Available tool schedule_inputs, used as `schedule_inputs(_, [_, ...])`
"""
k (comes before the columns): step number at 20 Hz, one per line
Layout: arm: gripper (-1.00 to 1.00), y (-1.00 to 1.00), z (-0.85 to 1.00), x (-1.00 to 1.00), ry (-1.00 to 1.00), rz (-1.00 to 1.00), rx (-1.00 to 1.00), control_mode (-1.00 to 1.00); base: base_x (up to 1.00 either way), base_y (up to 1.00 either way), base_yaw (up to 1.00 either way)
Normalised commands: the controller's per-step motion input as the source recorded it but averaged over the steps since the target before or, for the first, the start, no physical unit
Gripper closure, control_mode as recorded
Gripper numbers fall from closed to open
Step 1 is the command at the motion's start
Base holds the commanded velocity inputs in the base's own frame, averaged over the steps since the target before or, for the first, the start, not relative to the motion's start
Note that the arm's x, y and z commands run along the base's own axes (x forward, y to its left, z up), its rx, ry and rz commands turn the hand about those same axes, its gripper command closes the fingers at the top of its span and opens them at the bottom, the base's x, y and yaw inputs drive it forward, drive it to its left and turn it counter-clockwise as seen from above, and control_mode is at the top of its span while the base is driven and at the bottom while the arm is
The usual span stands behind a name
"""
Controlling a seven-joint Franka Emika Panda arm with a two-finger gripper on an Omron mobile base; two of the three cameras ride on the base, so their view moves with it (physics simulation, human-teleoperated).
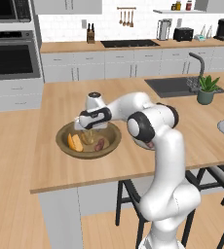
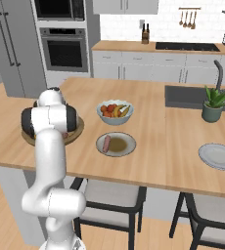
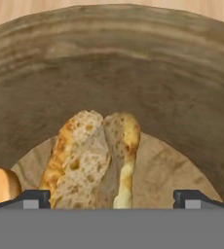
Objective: Place one bun and one sausage from the bowl on each plate.
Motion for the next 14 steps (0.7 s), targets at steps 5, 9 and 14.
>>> schedule_inputs(5, [-1.0, 0.0, -0.16, 0.0, 0.0, 0.0, 0.0, -1.0, 0.0, 0.0, 0.0])
schedule_inputs(9, [-1.0, 0.0, -0.01, 0.0, 0.0, 0.0, 0.0, -1.0, 0.0, 0.0, 0.0])
schedule_inputs(14, [-1.0, 0.0, -0.03, 0.0, 0.0, 0.0, 0.0, -1.0, 0.0, 0.0, 0.0])
